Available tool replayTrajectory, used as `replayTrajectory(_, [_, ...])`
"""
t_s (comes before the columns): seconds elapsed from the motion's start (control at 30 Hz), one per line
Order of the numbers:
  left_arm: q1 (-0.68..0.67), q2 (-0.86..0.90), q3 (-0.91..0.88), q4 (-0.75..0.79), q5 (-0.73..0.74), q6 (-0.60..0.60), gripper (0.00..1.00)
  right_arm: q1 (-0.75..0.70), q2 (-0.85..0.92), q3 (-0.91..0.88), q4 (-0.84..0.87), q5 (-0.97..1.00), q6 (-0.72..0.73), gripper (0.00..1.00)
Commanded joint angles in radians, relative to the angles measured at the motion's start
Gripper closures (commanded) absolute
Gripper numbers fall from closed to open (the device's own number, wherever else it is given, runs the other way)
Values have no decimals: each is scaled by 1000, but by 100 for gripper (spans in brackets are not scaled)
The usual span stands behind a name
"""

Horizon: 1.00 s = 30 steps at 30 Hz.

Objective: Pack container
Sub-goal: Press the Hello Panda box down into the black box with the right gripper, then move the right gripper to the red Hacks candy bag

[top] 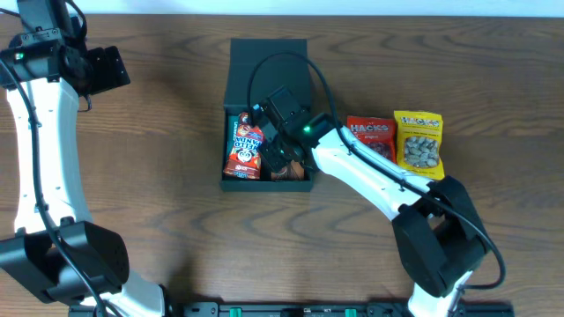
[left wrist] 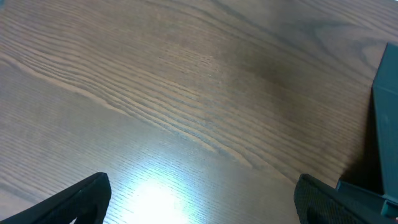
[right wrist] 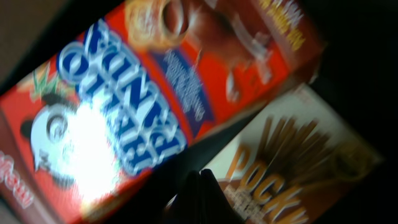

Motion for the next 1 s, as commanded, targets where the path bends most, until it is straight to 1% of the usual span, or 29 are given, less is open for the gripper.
replayTrajectory(0.0, [4, 9, 3, -2, 6, 18, 5, 4, 16, 12, 37, 46, 14, 99])
replayTrajectory(0.1, [4, 9, 3, -2, 6, 18, 5, 8, 43, 12, 88, 42, 34, 98])
replayTrajectory(0.47, [4, 9, 3, 5, 6, 18, 5, 9, 47, 12, 138, -34, 42, 99])
replayTrajectory(0.73, [4, 9, 3, 5, 6, 18, 5, 9, 47, 12, 138, -43, 48, 98])
replayTrajectory(0.83, [4, 9, 3, 5, 6, 18, 5, 5, 44, 18, 119, -43, 48, 99])
replayTrajectory(0.97, [4, 9, 3, 5, 6, 18, 5, -20, 7, 75, 13, -43, 48, 98])
